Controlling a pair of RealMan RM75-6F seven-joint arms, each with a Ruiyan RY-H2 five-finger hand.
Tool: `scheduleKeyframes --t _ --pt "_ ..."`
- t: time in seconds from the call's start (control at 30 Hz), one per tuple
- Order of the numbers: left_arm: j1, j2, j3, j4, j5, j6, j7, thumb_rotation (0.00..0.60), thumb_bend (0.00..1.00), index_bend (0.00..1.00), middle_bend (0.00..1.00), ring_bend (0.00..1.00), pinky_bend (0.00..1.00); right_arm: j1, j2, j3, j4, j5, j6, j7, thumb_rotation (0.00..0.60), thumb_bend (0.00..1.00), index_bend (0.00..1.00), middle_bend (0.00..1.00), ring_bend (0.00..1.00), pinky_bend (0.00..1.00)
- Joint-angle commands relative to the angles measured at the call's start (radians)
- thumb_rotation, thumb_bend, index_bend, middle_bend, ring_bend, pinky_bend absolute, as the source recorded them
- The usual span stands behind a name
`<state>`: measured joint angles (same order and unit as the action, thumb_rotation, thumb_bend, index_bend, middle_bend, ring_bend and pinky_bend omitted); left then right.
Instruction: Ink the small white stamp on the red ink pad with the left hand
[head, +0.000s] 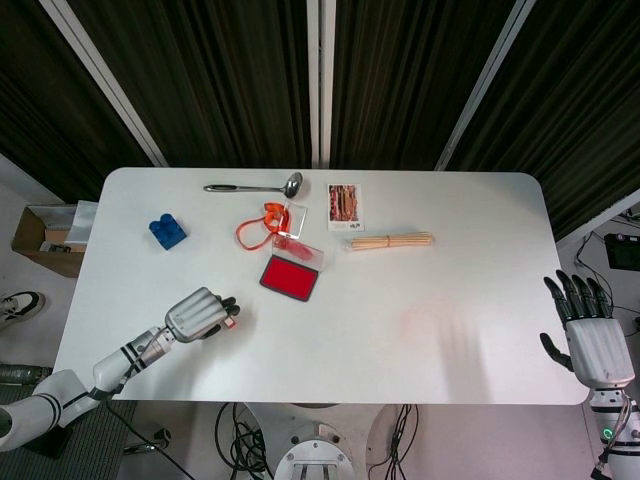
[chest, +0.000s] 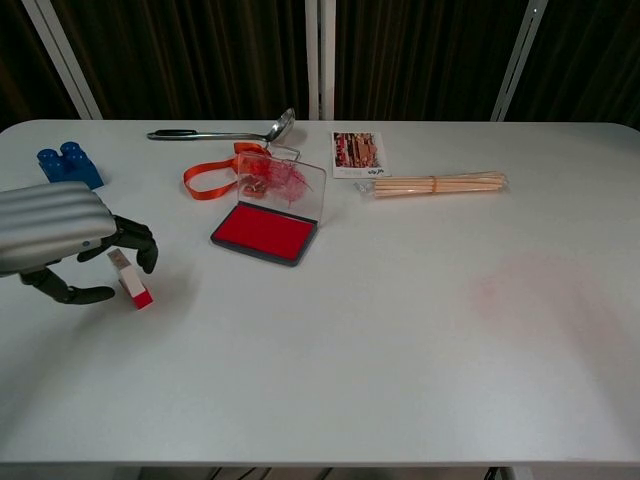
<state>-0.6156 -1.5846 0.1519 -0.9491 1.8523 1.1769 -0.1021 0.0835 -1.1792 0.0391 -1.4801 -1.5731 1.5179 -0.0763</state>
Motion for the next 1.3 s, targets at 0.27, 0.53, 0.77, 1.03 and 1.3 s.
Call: scheduleKeyframes --t 0.27,0.53,0.77,1.03,1.3 --pt "0.001 -0.039 0.010 0.062 -0.001 0.036 -0.028 0.600 0.32 0.46 0.45 0.69 0.83 -0.001 0.001 0.001 -0.002 0.004 -0.002 -0.002 0.600 0.20 0.00 0.00 0.00 0.00" --pt "0.000 -0.062 0.022 0.104 -0.002 0.049 -0.052 0.600 0.32 0.49 0.47 0.70 0.83 0.000 0.000 0.000 -0.004 0.008 -0.010 -0.010 0.600 0.20 0.00 0.00 0.00 0.00" --pt "-0.001 -0.071 0.025 0.118 -0.006 0.065 -0.070 0.600 0.32 0.52 0.50 0.71 0.84 0.000 0.000 0.001 -0.006 0.011 -0.012 -0.013 0.600 0.20 0.00 0.00 0.00 0.00" --pt "-0.002 -0.071 0.023 0.117 -0.015 0.079 -0.081 0.600 0.32 0.57 0.55 0.73 0.84 0.000 -0.001 0.000 -0.005 0.013 -0.016 -0.014 0.600 0.20 0.00 0.00 0.00 0.00" --pt "-0.034 -0.041 -0.001 0.056 -0.039 0.051 -0.084 0.600 0.32 0.57 0.55 0.73 0.85 -0.001 -0.001 0.000 -0.001 0.010 -0.011 -0.006 0.600 0.20 0.00 0.00 0.00 0.00"
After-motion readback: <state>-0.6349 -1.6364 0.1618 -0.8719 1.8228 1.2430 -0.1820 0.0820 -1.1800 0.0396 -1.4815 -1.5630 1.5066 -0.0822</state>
